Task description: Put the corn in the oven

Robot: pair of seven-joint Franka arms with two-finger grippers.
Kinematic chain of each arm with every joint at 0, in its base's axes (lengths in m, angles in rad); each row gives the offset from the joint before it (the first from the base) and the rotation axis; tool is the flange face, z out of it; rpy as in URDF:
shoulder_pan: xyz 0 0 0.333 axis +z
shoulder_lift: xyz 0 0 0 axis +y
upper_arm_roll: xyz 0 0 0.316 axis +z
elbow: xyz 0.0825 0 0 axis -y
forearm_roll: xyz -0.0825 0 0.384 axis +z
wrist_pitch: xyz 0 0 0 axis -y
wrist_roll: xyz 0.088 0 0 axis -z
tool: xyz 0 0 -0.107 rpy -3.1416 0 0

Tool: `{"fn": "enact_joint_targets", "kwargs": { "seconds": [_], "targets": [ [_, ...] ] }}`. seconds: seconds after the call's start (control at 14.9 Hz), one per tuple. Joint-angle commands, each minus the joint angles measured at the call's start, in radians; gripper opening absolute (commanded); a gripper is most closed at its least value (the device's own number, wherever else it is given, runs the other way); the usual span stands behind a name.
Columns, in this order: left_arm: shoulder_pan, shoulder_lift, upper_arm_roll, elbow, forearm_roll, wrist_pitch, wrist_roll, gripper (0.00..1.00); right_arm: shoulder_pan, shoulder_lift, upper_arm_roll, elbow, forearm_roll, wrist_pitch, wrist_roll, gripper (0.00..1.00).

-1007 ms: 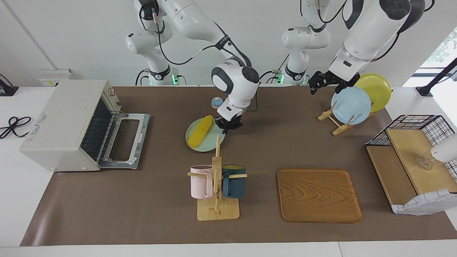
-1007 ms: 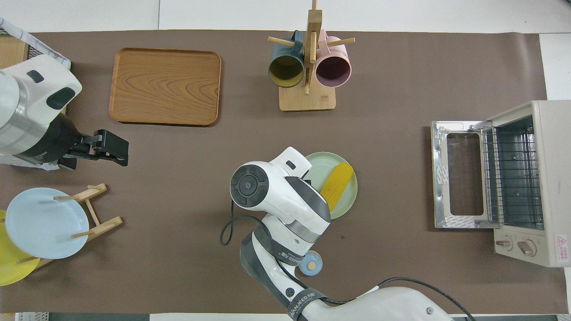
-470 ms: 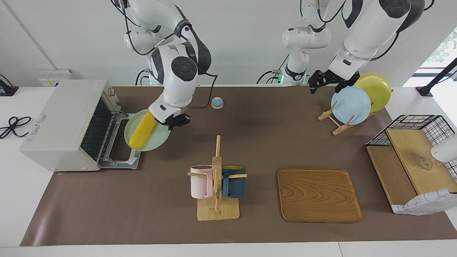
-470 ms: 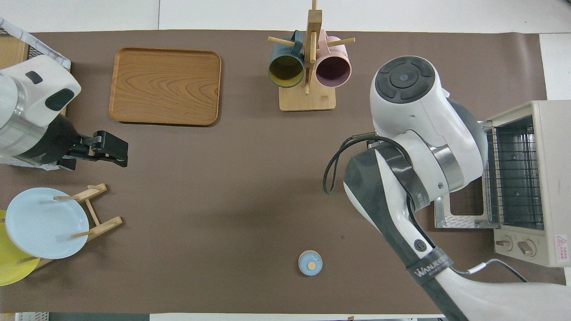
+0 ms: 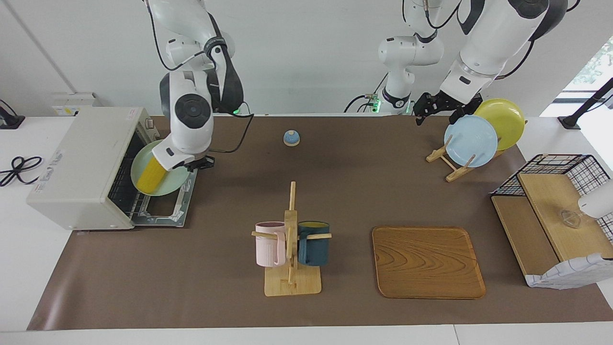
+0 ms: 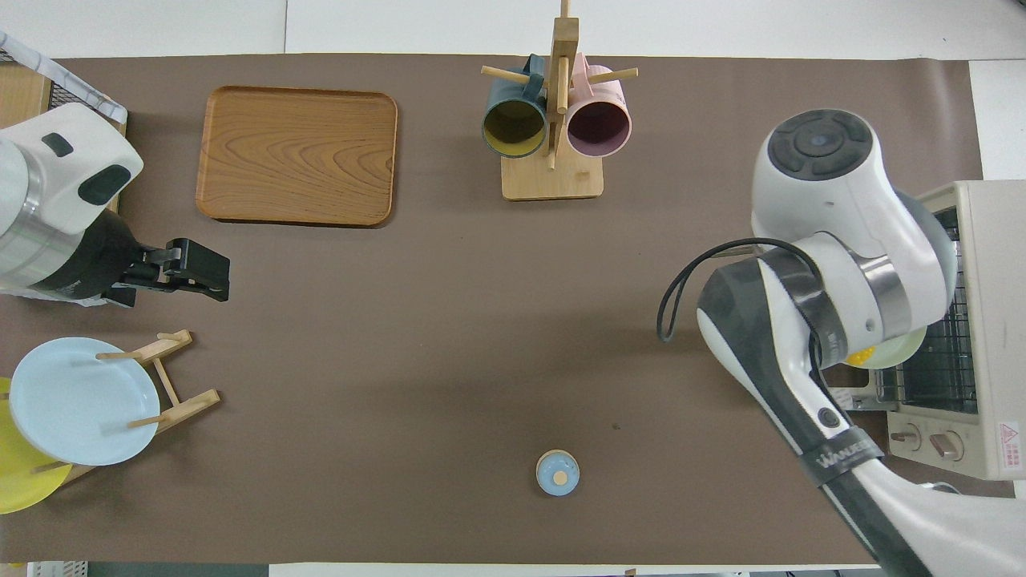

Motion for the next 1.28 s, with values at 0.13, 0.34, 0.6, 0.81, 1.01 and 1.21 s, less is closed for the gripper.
{"fn": "enact_joint_targets", "kwargs": {
  "seconds": [0.13, 0.34, 0.6, 0.81, 1.01, 1.21],
  "targets": [
    [0.004, -0.021, -0.006, -0.029, 0.066, 0.029, 0.027, 1.00, -0.108, -0.078, 0.014, -0.163, -0.021, 0.126, -0.088, 0.00],
    [0.006, -0.022, -0.008, -0.028, 0.076, 0.027, 0.036, 1.00, -0.153, -0.079, 0.014, -0.175, -0.021, 0.129, -0.136, 0.00],
    [0.012, -0.024, -0.015, -0.028, 0.074, 0.027, 0.032, 1.00, -0.180, -0.089, 0.014, -0.223, -0.025, 0.193, -0.176, 0.00],
    [0.015, -0.025, -0.017, -0.028, 0.073, 0.029, 0.032, 1.00, -0.200, -0.102, 0.014, -0.277, -0.025, 0.267, -0.194, 0.00],
    [0.015, -0.025, -0.020, -0.029, 0.061, 0.030, 0.027, 1.00, -0.231, -0.104, 0.014, -0.280, -0.025, 0.273, -0.228, 0.00],
    [0.017, -0.025, -0.018, -0.028, 0.044, 0.029, 0.023, 1.00, -0.240, -0.104, 0.015, -0.286, -0.019, 0.273, -0.220, 0.00]
  ]
}}
